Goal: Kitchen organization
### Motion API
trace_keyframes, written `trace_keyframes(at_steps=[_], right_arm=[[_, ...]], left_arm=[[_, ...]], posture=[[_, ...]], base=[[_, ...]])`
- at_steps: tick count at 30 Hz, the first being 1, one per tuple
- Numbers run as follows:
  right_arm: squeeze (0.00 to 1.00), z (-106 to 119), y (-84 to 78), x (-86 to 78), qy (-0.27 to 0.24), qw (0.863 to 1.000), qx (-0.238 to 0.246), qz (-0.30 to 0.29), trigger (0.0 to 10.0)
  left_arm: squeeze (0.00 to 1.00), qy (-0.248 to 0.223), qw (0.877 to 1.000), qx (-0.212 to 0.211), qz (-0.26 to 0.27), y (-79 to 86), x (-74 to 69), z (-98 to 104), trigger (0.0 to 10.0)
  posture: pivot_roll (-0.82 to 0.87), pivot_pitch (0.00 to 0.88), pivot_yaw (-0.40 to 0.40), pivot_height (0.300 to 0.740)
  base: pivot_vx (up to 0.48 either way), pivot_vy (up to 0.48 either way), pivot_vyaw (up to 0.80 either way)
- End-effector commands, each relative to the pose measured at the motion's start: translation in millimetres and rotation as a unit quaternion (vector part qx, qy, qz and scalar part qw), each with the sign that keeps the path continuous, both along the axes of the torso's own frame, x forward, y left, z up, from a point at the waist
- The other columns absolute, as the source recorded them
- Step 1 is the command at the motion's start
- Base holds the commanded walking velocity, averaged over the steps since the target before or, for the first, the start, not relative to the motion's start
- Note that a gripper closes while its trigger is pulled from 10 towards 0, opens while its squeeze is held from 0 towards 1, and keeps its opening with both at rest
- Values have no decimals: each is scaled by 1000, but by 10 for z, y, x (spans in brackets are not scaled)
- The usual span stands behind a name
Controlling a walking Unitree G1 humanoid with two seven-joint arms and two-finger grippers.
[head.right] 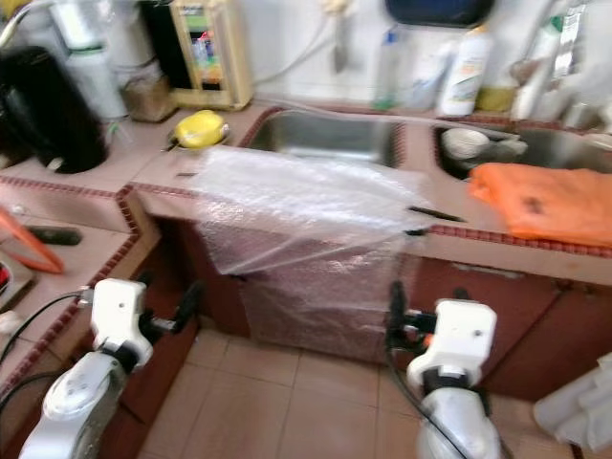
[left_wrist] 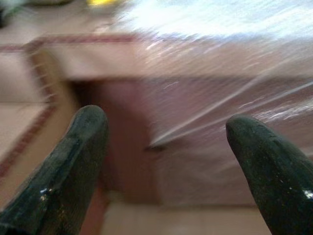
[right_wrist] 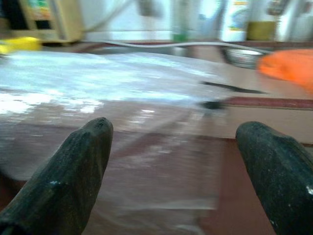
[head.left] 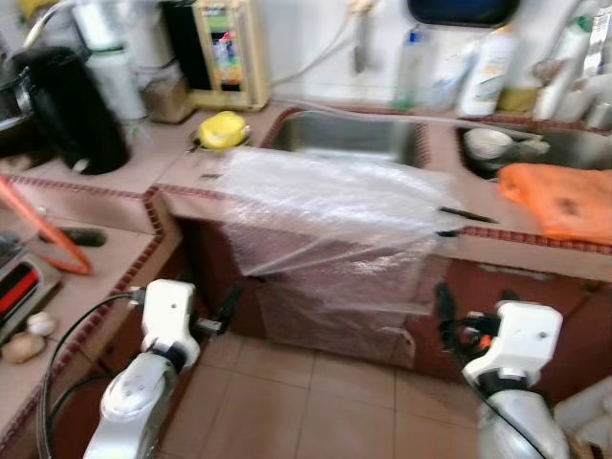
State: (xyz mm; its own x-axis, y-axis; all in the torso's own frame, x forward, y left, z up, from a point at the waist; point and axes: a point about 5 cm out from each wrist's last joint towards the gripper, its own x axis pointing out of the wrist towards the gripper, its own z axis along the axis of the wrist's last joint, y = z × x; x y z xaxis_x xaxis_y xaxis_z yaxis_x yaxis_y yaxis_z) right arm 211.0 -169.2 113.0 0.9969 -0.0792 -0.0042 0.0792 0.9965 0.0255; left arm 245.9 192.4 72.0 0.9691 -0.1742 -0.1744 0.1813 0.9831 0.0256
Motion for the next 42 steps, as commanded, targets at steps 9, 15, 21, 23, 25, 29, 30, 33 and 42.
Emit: trace_keyframes(at_steps=[9, 15, 21, 23, 25, 29, 30, 33, 42], right_arm=[[0, 56, -25, 48, -13, 1000, -3, -1, 10000], [0, 40, -25, 61, -7, 1000, -3, 0, 10000], [0, 40, -22, 97, -6, 1000, -8, 3, 10000], [0, 43, -21, 100, -7, 1000, -9, 4, 10000], [0, 50, -35, 115, -8, 1000, -13, 6, 10000], [0, 51, -51, 126, -8, 1000, -14, 6, 10000], [0, 56, -55, 131, -8, 1000, -16, 8, 10000], [0, 63, -73, 144, -9, 1000, -21, 10, 10000], [0, 84, -42, 180, -14, 999, -22, 37, 10000]], left_arm=[[0, -32, 999, 11, -34, -157, 20, 189, 10000], [0, -39, 998, 9, -38, -165, 19, 214, 10000], [0, -33, 999, 10, -33, -149, 28, 151, 10000], [0, -32, 999, 8, -35, -155, 33, 141, 10000], [0, -32, 998, 5, -46, -203, 50, 119, 10000], [0, -36, 998, 5, -46, -221, 69, 119, 10000], [0, -39, 998, 3, -44, -224, 83, 126, 10000], [0, -53, 997, 6, -47, -251, 112, 154, 10000], [0, -77, 996, 6, -52, -322, 110, 214, 10000]], posture=[[-30, 12, 44, 740], [-21, 18, 34, 740], [-22, 10, 32, 740], [-22, 10, 32, 740], [-31, 2, 24, 740], [-34, 0, 19, 740], [-34, 0, 19, 740], [-40, 0, 3, 740], [-41, 1, -16, 740]], base=[[0, 267, 0], [0, 0, 0], [0, 0, -729], [0, 0, -788], [0, 0, -788], [0, 0, -788], [0, 0, -788], [0, 0, -788], [0, 0, -350]])
